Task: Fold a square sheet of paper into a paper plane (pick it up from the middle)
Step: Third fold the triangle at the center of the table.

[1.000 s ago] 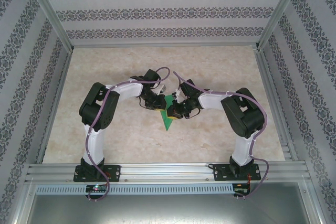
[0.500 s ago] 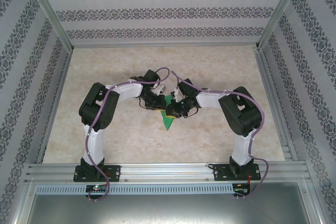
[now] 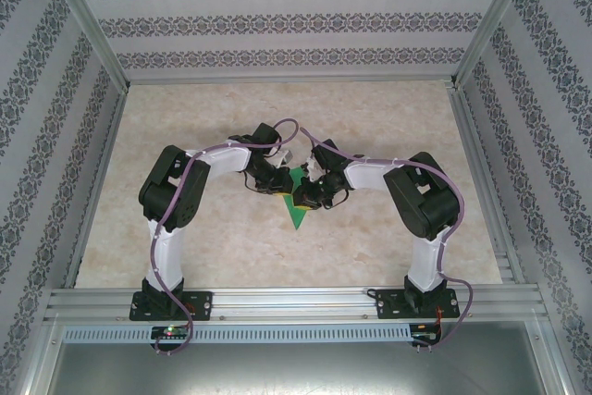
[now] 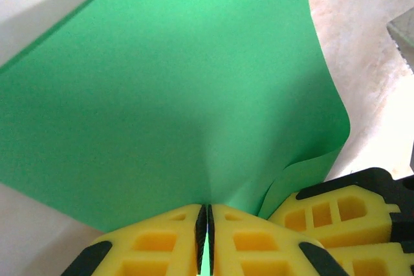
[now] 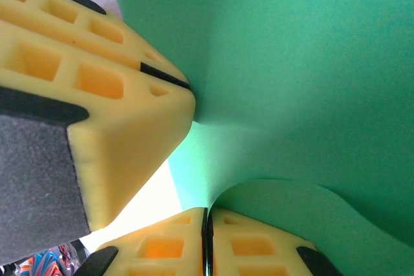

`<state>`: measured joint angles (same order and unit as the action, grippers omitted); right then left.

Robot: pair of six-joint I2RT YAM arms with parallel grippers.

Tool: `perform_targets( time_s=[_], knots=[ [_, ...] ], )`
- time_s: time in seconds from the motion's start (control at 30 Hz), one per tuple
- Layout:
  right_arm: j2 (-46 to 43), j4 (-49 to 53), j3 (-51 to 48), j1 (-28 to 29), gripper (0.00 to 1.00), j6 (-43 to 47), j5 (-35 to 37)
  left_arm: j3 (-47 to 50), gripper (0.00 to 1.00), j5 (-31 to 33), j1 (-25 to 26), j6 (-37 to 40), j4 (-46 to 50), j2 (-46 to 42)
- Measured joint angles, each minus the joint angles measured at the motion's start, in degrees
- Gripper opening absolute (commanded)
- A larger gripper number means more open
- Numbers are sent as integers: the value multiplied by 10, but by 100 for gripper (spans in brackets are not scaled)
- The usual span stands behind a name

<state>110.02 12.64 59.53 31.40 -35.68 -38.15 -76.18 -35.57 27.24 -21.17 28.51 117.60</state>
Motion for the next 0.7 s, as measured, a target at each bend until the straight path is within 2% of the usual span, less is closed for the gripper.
perform_targets(
  time_s=[0.7],
  knots=[
    [-4,0,0,0,11,0,16,1,15,0,0,0,-1,0]
  ],
)
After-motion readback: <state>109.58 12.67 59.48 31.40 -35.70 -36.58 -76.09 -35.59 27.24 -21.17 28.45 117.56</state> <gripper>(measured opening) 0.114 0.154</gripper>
